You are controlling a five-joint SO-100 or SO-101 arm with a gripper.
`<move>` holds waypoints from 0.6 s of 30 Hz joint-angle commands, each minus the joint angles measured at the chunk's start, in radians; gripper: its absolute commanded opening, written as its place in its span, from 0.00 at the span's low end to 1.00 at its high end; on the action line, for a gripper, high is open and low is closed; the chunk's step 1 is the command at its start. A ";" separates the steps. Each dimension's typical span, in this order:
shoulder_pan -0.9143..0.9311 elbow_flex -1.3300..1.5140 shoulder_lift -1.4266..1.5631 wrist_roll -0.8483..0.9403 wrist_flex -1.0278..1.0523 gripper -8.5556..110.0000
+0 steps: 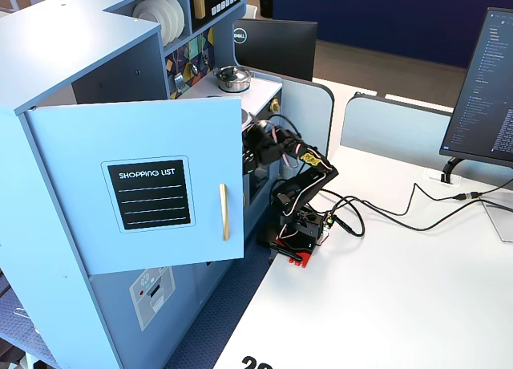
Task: Pick up the green pineapple from the left cabinet and place it in the gray recipient
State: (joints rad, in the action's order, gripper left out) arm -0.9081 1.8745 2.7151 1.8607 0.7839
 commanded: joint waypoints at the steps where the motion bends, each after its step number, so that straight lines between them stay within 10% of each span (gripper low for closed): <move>1: 0.147 -0.057 0.135 -0.031 0.097 0.07; 18: 0.877 -0.025 -0.117 -0.206 -0.212 0.07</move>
State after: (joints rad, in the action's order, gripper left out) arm -0.1227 1.8653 2.7290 1.6812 0.6980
